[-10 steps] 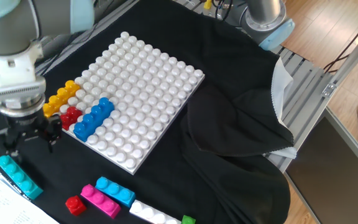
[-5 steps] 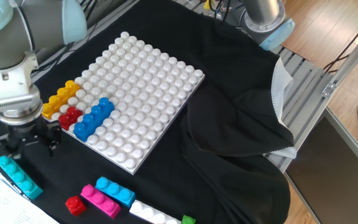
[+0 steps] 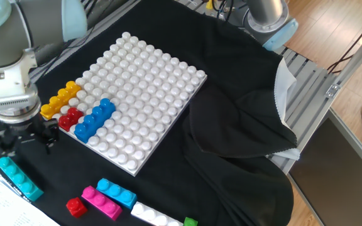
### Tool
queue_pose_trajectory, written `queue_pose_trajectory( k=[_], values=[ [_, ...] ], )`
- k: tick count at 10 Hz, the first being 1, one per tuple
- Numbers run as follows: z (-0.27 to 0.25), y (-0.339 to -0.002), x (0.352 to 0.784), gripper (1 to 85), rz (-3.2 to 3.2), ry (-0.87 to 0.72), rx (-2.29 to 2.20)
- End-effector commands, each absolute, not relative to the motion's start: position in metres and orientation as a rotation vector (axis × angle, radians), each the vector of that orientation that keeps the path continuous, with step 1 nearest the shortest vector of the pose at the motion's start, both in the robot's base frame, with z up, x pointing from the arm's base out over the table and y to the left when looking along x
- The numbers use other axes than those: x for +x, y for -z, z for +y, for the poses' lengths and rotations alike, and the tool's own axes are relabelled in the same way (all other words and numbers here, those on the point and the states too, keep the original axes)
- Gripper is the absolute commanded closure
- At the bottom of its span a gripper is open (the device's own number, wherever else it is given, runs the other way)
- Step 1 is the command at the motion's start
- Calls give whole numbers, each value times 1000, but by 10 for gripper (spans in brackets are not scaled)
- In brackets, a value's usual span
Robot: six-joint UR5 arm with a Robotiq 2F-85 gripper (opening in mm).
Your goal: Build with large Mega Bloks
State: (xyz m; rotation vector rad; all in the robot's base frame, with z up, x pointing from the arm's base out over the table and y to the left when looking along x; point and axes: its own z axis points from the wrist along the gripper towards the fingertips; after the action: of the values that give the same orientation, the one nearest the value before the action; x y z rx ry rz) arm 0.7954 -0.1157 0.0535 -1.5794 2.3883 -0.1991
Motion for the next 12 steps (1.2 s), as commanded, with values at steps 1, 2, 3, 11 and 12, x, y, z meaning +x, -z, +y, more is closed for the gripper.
queue_pose_trajectory(
  k=[1,2,3,11,12],
  values=[
    [-106,-48,822,160,2217,221,-1730],
    [-103,-45,826,133,2187,216,-1757],
    [-101,-42,830,103,2160,218,-1782],
    [-91,-10,836,120,2122,145,-1848],
    [-89,-7,832,133,2148,114,-1837]
  ],
)
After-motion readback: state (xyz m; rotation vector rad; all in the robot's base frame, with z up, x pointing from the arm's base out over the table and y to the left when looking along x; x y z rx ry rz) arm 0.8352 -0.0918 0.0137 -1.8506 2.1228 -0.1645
